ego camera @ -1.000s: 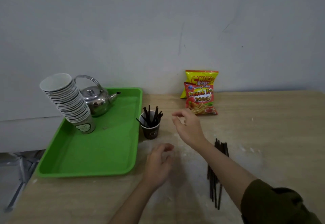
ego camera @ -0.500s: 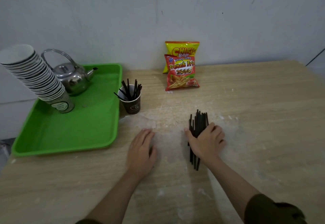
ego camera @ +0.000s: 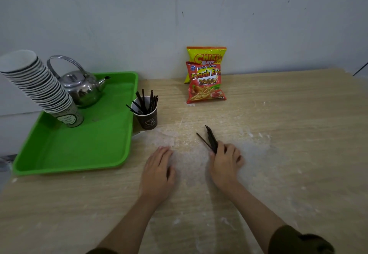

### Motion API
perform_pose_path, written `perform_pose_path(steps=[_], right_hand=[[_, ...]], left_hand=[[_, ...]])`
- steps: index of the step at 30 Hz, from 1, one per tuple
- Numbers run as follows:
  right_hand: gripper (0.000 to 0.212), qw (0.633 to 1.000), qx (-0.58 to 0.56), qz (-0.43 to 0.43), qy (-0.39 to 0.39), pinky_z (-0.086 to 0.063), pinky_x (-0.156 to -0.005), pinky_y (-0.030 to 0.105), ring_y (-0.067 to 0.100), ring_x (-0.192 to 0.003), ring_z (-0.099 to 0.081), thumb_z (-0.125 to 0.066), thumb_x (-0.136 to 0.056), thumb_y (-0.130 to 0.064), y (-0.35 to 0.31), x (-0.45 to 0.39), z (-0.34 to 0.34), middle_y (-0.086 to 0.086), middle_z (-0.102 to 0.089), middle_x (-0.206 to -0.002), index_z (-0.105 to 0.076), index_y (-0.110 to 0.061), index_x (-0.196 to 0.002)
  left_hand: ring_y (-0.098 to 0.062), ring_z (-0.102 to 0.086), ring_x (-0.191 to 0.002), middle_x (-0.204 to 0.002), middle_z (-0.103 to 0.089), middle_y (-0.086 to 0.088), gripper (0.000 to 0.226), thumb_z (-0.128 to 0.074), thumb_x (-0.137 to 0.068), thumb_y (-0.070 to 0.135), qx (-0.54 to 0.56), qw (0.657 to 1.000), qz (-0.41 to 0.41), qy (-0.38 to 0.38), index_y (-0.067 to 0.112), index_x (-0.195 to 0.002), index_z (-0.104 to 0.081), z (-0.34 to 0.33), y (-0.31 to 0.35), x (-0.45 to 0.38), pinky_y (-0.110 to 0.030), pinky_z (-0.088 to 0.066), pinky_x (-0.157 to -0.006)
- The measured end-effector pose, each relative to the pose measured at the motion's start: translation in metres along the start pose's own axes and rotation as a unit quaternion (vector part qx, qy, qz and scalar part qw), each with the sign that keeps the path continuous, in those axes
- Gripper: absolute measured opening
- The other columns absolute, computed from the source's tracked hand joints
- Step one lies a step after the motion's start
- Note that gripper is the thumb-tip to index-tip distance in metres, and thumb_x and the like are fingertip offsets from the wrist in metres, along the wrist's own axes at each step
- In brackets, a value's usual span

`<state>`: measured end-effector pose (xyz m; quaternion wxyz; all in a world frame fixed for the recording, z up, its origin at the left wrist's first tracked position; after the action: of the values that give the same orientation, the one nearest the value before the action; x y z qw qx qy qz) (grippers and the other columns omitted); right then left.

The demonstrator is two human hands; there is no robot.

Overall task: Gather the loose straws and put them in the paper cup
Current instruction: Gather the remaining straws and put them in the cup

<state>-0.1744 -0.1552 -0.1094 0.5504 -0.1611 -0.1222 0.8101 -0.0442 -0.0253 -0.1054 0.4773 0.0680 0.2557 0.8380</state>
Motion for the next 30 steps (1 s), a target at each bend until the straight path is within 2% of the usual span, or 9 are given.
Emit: perform_pose_path(steps=[2,4,7,11,13,17,20,24,30], right_hand=[[0.029,0.999,0.029,0.013,0.031,-0.046,-0.068,0.049,0.037,-0.081,-0.049,-0.077,-0.067,-0.007,-0.003,0.000,0.001,0.024,-0.060,-0.083,-0.063,0.000,-0.091],[0.012,0.995,0.072,0.020,0.064,-0.048,-0.061,0.040,0.030,-0.076,-0.046,-0.064,-0.072,-0.002,-0.009,0.003,0.003,0.018,-0.061,-0.076,-0.060,-0.004,-0.083],[0.027,0.993,0.109,0.016,0.040,-0.046,-0.056,0.033,0.029,-0.064,-0.056,-0.032,-0.074,-0.002,-0.017,0.004,0.002,0.014,-0.060,-0.071,-0.059,-0.006,-0.078],[0.031,0.992,0.125,0.017,0.029,-0.045,-0.054,0.031,0.027,-0.062,-0.056,-0.028,-0.075,-0.003,-0.019,0.006,0.001,0.013,-0.059,-0.068,-0.058,-0.005,-0.078],[0.026,0.992,0.120,0.017,0.044,-0.045,-0.053,0.032,0.028,-0.061,-0.055,-0.029,-0.074,-0.004,-0.018,0.006,0.002,0.013,-0.058,-0.068,-0.055,-0.005,-0.077],[0.009,0.992,0.107,0.027,0.064,-0.046,-0.049,0.035,0.030,-0.058,-0.054,-0.050,-0.066,0.002,-0.019,0.008,0.006,0.016,-0.057,-0.067,-0.053,-0.003,-0.074],[0.008,0.992,0.101,0.041,0.064,-0.047,-0.047,0.035,0.031,-0.056,-0.054,-0.047,-0.069,0.003,-0.020,0.009,0.009,0.016,-0.057,-0.064,-0.053,-0.003,-0.071],[0.028,0.993,0.105,0.044,0.030,-0.048,-0.047,0.034,0.031,-0.056,-0.055,-0.074,-0.052,0.007,-0.020,0.011,0.011,0.017,-0.058,-0.063,-0.056,-0.001,-0.072],[0.025,0.992,0.113,0.041,0.028,-0.048,-0.046,0.035,0.031,-0.058,-0.056,-0.072,-0.054,0.006,-0.017,0.015,0.013,0.016,-0.058,-0.065,-0.055,-0.002,-0.071]], left_hand=[[-0.021,-0.039,-0.130,-0.133,-0.053,-0.008,0.050,-0.033,-0.080,0.031,-0.001,1.000,0.001,0.003,0.010,-0.122,-0.050,0.001,0.001,0.000,-0.034,-0.023,-0.109],[-0.020,-0.039,-0.130,-0.133,-0.052,-0.007,0.050,-0.034,-0.080,0.031,-0.002,1.000,0.002,0.004,0.010,-0.122,-0.050,0.000,0.001,0.000,-0.033,-0.023,-0.110],[-0.019,-0.037,-0.131,-0.135,-0.051,-0.006,0.051,-0.033,-0.080,0.032,-0.003,1.000,0.005,0.002,0.011,-0.124,-0.049,0.000,0.001,0.000,-0.034,-0.024,-0.111],[-0.020,-0.037,-0.131,-0.136,-0.050,-0.007,0.052,-0.031,-0.080,0.033,-0.010,1.000,0.004,-0.002,0.011,-0.124,-0.048,0.000,0.001,0.000,-0.034,-0.023,-0.111],[-0.020,-0.037,-0.131,-0.135,-0.050,-0.007,0.052,-0.031,-0.080,0.033,-0.011,1.000,0.004,-0.001,0.012,-0.124,-0.048,0.000,0.001,0.000,-0.035,-0.025,-0.110],[-0.020,-0.036,-0.132,-0.136,-0.049,-0.006,0.053,-0.031,-0.080,0.035,-0.006,1.000,0.007,-0.005,0.012,-0.125,-0.048,0.000,0.001,0.000,-0.036,-0.026,-0.111],[-0.019,-0.034,-0.133,-0.137,-0.048,-0.005,0.054,-0.029,-0.080,0.036,-0.002,1.000,0.006,-0.008,0.013,-0.126,-0.047,0.001,0.002,0.000,-0.035,-0.025,-0.111],[-0.018,-0.033,-0.133,-0.138,-0.047,-0.005,0.055,-0.028,-0.080,0.037,0.004,1.000,0.005,-0.008,0.013,-0.127,-0.046,0.001,0.002,0.002,-0.035,-0.024,-0.111],[-0.018,-0.033,-0.133,-0.138,-0.047,-0.005,0.054,-0.028,-0.081,0.036,0.004,1.000,0.005,-0.008,0.013,-0.127,-0.046,0.002,0.003,0.002,-0.035,-0.025,-0.112]])
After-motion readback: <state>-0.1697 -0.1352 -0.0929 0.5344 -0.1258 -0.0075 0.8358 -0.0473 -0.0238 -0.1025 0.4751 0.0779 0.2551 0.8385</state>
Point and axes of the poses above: each hand's wrist, its own x-axis away from the middle knuckle, its own z-axis out of the back of the hand, y = z × x, the point moved 3 cm from there along -x, towards the middle knuckle
